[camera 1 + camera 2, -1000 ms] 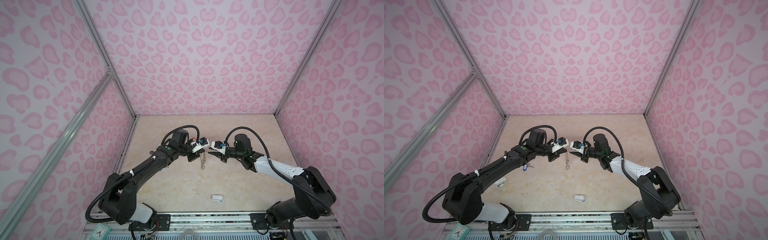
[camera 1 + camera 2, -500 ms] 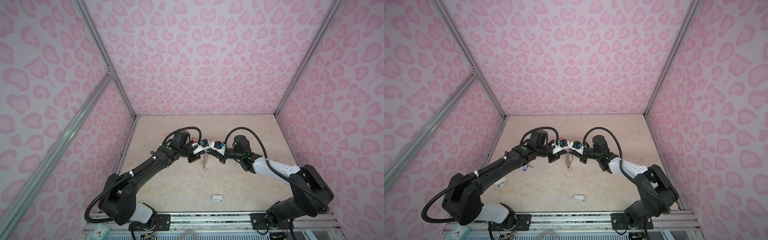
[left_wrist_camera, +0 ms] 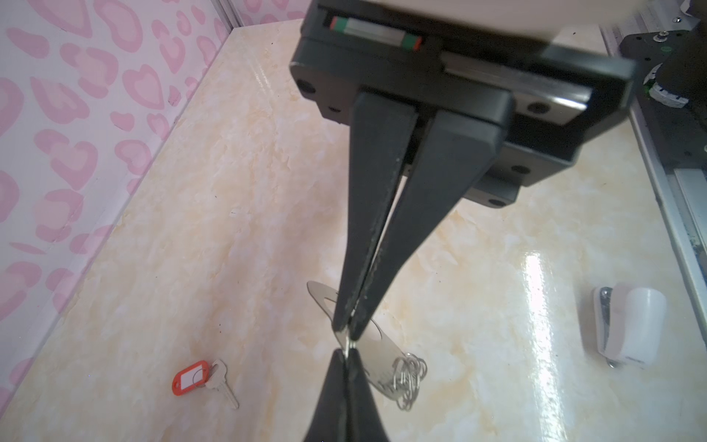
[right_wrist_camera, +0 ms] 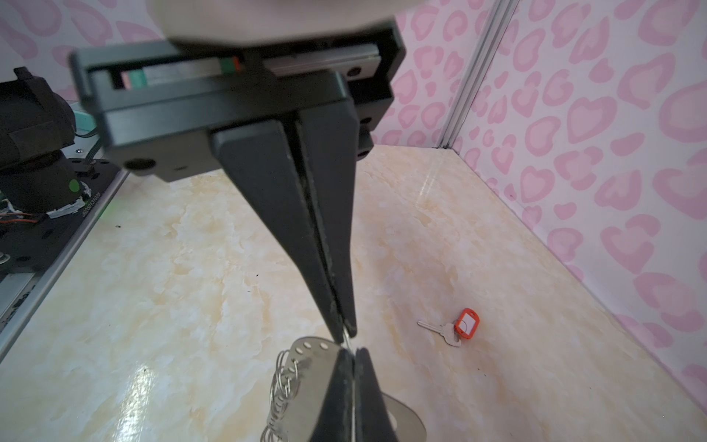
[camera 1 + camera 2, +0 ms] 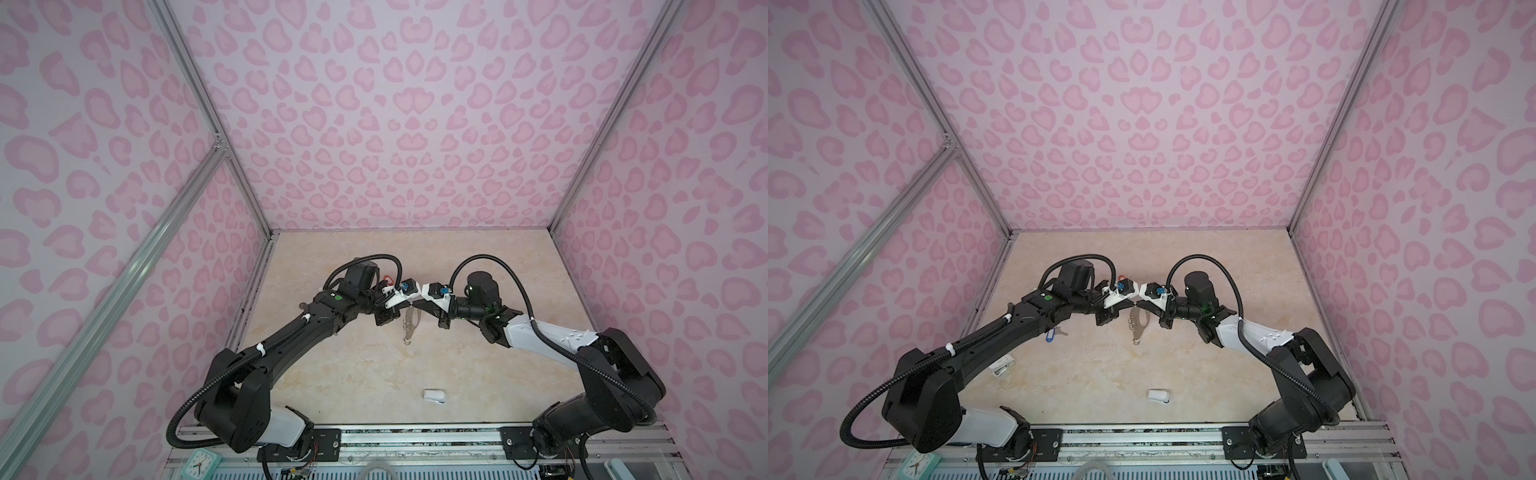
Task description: Put the keys on the keyring
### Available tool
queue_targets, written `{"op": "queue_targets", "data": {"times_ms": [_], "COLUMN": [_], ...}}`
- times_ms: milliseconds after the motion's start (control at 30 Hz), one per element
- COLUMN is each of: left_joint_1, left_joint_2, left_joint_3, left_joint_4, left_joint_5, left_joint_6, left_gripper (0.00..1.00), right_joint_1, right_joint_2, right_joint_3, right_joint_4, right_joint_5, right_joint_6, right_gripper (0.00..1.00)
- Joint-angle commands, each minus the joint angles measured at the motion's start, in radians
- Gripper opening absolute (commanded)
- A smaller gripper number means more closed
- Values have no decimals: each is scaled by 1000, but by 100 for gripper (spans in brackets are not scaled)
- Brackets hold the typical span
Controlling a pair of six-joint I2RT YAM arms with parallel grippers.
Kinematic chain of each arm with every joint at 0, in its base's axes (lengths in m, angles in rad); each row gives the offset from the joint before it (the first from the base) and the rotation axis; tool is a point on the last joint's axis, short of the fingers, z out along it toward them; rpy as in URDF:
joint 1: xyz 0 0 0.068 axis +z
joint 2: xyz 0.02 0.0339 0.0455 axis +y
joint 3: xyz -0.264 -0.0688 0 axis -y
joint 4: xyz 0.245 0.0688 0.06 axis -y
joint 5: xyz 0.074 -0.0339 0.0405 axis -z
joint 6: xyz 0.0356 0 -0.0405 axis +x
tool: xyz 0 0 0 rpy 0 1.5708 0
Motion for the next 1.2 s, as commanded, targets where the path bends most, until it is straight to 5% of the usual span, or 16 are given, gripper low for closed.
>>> {"op": "queue_targets", "data": {"times_ms": [0, 200, 800, 1167], "left_joint_1": [-2, 91, 149, 119], "left_joint_2": [-16, -28, -17, 3], "left_joint_3": [-12, -67, -215, -223], "left_joint_4": [67, 181, 453, 460], "left_joint_5": [53, 127, 279, 304], "left_joint_6": [-9, -119, -176, -177], "left_gripper": [16, 33, 30, 26], "right_joint_1": [2, 0, -1, -2], "right_joint_2": [9, 8, 13, 29], "right_joint_3": [-5, -16, -59, -43], "right_joint_4": [31, 65, 240, 250], "right_joint_5": [-29, -55, -72, -69], "right_joint_6": [22, 46, 127, 134], "right_gripper": [0, 0, 0, 0]}}
